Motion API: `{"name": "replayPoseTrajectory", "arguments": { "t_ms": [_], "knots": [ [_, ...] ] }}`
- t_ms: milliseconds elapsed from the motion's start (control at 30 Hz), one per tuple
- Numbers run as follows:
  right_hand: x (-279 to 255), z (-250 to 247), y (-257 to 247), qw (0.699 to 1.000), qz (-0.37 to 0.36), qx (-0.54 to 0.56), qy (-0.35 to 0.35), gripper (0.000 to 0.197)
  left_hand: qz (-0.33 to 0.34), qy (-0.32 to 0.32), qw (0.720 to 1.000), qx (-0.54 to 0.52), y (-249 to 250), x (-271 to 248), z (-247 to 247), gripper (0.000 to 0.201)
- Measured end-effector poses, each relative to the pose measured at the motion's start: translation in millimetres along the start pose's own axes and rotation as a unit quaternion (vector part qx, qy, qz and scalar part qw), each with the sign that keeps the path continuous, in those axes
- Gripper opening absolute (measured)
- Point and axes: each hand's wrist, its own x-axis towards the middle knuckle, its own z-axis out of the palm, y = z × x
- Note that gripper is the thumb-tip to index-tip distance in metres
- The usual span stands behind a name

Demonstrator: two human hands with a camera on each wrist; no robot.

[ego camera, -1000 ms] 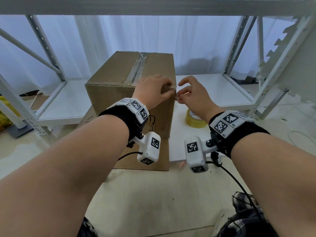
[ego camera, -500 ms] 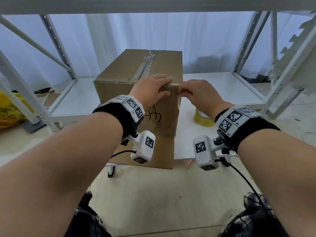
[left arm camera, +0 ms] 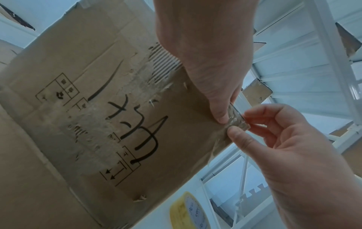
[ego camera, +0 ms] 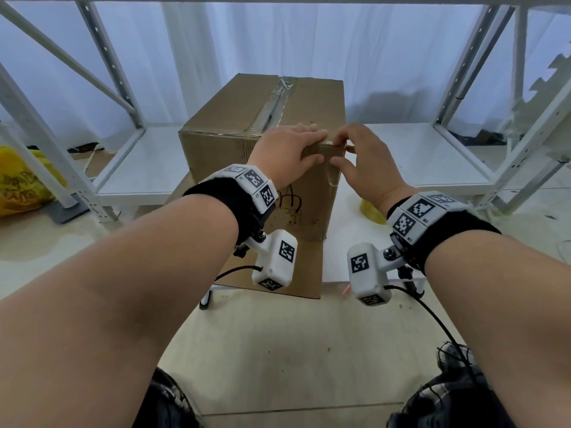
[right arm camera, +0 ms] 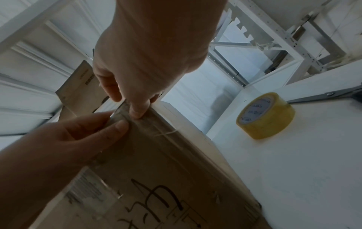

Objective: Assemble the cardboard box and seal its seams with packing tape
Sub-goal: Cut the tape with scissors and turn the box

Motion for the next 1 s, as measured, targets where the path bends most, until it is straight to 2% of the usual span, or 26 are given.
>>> {"name": "replayPoseTrajectory", "arguments": {
  "t_ms": [100, 200, 233, 300, 367, 567, 667, 700, 833, 900, 1000],
  "knots": [
    [0.3, 0.9, 2.6, 0.997, 0.032, 0.064, 0.024, 0.027, 0.002, -0.002, 1.000, -0.003, -0.4, -0.1, -1.8, 0.050],
    [-2.2, 1.6, 5.2, 0.987, 0.130, 0.075, 0.063, 0.038, -0.006, -0.012, 1.000, -0.008, 1.6, 0.5, -6.0, 0.050],
    [-3.3, 0.4, 5.8, 0.983, 0.164, 0.058, 0.053, 0.039, -0.010, -0.016, 1.000, -0.010, 2.6, 1.2, -7.0, 0.050],
    [-5.7, -2.6, 5.8, 0.979, 0.201, -0.007, -0.029, 0.033, -0.014, -0.020, 1.000, -0.011, 4.7, 3.2, -8.1, 0.052],
    [-8.5, -2.3, 5.0, 0.971, 0.198, -0.072, -0.114, 0.030, -0.016, -0.019, 1.000, -0.014, 6.7, 3.9, -7.1, 0.055],
    [-8.5, 8.0, 2.3, 0.953, 0.225, -0.105, -0.176, 0.037, -0.023, -0.005, 0.999, -0.024, 5.4, -0.9, -3.5, 0.052],
    [-12.4, 21.7, 3.2, 0.924, 0.224, -0.154, -0.268, 0.038, -0.019, -0.006, 1.000, -0.020, 5.8, -1.8, -5.2, 0.051],
    [-15.2, 27.0, 4.3, 0.920, 0.224, -0.159, -0.279, 0.039, -0.019, -0.009, 1.000, -0.019, 5.5, -1.8, -6.2, 0.051],
    [-25.8, 25.1, 2.3, 0.943, 0.210, -0.119, -0.228, 0.055, -0.013, -0.025, 0.999, -0.028, 1.1, -2.3, -7.0, 0.049],
    [-26.0, 14.3, -0.3, 0.963, 0.184, -0.106, -0.164, 0.065, -0.009, -0.025, 0.999, -0.038, -1.3, -2.2, -7.4, 0.046],
    [-16.2, 2.8, -1.7, 0.986, 0.139, -0.080, -0.040, 0.063, -0.013, -0.027, 0.998, -0.058, -2.9, -2.3, -8.5, 0.042]
  ]
}}
